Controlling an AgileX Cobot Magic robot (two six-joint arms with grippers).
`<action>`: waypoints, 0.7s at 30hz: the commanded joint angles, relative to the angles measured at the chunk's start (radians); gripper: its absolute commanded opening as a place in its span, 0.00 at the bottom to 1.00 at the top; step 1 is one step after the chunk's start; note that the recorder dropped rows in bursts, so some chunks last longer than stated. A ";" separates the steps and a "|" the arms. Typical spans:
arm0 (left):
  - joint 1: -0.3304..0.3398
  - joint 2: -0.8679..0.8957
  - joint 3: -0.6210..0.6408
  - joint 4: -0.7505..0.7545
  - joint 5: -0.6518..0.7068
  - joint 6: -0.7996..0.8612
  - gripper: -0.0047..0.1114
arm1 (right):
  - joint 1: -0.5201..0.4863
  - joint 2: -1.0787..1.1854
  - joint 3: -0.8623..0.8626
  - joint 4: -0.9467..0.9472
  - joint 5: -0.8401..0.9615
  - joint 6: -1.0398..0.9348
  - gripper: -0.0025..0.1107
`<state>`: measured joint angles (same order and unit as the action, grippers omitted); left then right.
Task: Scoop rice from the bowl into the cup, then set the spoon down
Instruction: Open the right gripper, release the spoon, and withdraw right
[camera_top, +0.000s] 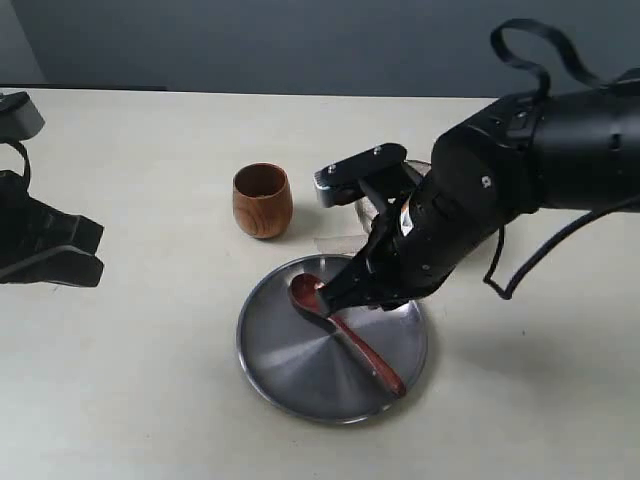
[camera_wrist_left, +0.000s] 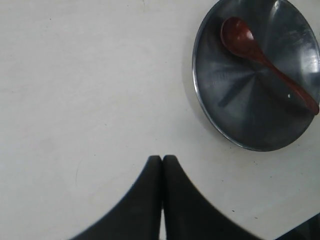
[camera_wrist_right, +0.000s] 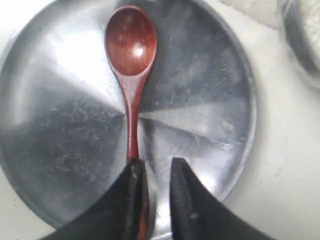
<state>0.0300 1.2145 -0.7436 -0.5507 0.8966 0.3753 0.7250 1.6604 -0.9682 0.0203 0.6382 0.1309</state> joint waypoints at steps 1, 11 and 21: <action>-0.004 0.000 0.007 -0.008 0.001 0.002 0.04 | 0.003 -0.073 -0.003 -0.134 0.016 0.076 0.02; -0.004 -0.004 0.007 0.003 0.001 0.002 0.04 | 0.003 -0.222 0.076 -0.559 0.117 0.455 0.02; -0.004 -0.030 0.007 0.003 -0.015 0.002 0.04 | 0.003 -0.443 0.251 -0.801 0.115 0.717 0.02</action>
<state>0.0300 1.2101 -0.7436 -0.5467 0.8966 0.3753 0.7250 1.2834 -0.7602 -0.7100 0.7498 0.7693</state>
